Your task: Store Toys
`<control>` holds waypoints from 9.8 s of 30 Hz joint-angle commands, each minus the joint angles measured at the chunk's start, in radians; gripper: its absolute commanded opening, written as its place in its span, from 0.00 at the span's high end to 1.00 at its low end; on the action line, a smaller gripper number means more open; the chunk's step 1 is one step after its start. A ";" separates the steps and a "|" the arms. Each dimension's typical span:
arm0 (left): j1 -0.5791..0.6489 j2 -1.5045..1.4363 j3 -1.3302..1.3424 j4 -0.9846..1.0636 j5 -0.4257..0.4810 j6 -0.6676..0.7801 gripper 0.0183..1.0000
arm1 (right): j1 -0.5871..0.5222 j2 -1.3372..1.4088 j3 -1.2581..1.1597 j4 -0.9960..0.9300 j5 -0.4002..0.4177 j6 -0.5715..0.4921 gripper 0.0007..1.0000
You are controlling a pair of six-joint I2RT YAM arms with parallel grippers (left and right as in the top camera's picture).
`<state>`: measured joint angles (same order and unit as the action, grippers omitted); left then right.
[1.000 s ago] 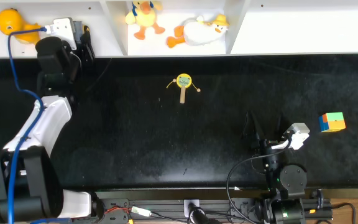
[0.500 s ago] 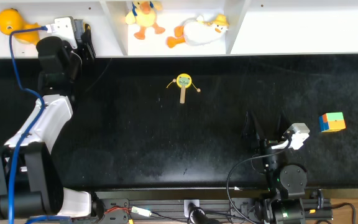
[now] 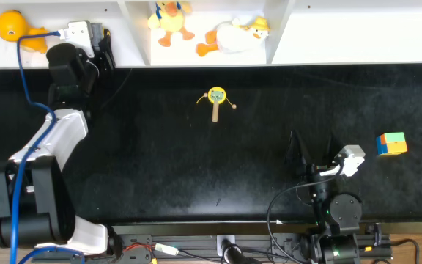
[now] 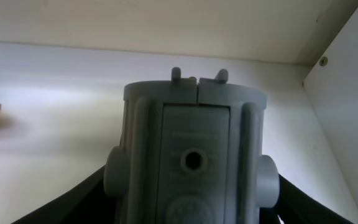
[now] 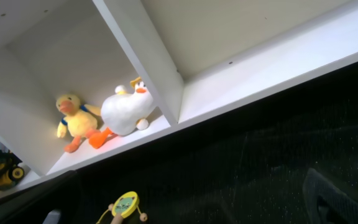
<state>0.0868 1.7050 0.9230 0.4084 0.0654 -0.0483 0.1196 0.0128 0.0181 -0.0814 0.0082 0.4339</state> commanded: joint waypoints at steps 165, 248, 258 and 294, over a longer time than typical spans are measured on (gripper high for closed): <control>-0.115 -1.702 -0.915 -0.492 -0.082 -0.159 0.00 | 0.005 -0.009 -0.014 0.007 0.012 0.001 0.00; -0.115 -1.702 -0.915 -0.492 -0.083 -0.159 0.00 | 0.514 2.110 1.574 -0.830 0.026 0.166 0.56; -0.115 -1.702 -0.915 -0.492 -0.082 -0.159 0.00 | 0.514 2.110 1.574 -0.857 0.025 0.165 0.93; -0.115 -1.702 -0.915 -0.492 -0.082 -0.159 0.00 | 0.192 1.466 1.507 -1.441 0.183 0.068 0.96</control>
<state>-0.0204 0.0132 0.0109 -0.0818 -0.0296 -0.2295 0.3634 1.5146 1.5673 -1.5463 0.1654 0.5621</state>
